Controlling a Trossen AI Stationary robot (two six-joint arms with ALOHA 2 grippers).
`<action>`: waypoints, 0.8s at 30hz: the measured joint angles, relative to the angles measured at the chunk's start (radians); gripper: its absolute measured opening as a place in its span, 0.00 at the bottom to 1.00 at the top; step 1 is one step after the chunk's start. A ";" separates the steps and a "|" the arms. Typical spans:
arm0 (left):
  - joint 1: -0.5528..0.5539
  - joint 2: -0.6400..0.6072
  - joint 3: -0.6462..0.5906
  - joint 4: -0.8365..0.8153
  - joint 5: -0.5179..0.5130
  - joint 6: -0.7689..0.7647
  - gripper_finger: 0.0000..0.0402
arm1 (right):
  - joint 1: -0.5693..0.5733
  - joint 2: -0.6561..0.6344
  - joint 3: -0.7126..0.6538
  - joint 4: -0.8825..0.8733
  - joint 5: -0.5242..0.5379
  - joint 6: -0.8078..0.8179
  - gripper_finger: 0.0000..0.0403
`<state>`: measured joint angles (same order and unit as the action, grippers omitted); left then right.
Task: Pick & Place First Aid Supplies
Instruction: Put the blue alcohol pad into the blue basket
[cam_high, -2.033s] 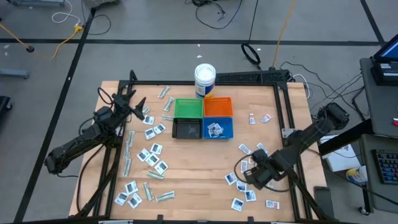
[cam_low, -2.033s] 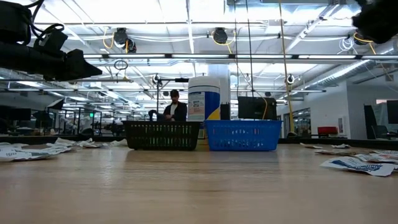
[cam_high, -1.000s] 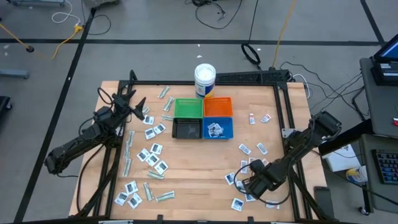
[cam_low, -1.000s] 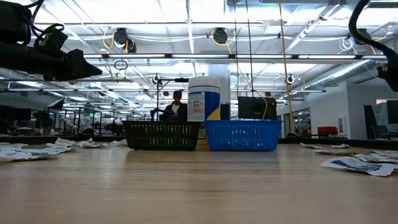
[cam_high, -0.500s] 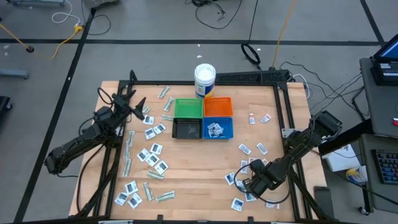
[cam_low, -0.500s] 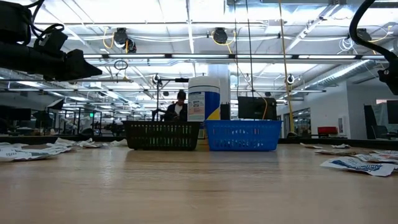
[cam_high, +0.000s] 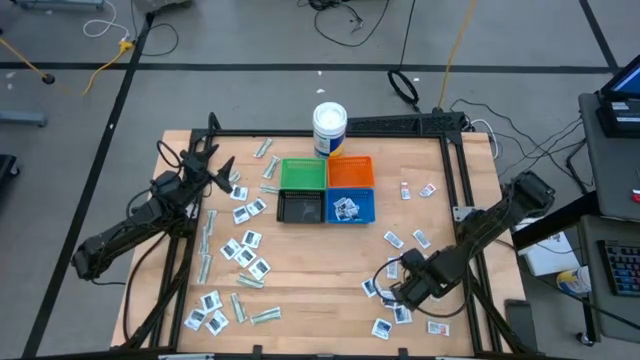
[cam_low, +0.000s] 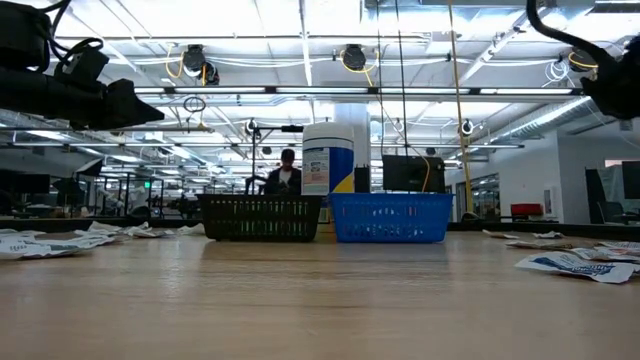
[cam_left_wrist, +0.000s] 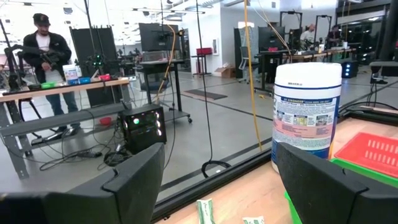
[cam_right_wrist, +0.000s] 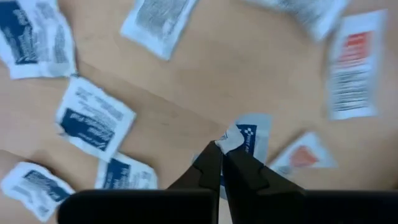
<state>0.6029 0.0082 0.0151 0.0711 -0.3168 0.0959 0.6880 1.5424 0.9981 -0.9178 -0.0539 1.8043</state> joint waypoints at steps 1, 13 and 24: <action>0.000 0.000 0.000 0.000 0.000 0.000 0.77 | -0.012 -0.013 0.012 -0.035 0.000 -0.016 0.00; 0.000 0.000 0.000 0.000 0.000 0.000 0.77 | -0.209 -0.128 0.137 -0.388 0.004 -0.174 0.00; 0.000 0.000 0.000 0.000 0.000 0.000 0.77 | -0.400 -0.144 0.254 -0.524 0.047 -0.284 0.00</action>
<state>0.6026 0.0082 0.0154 0.0708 -0.3168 0.0962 0.2884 1.3987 1.2518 -1.4419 -0.0065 1.5208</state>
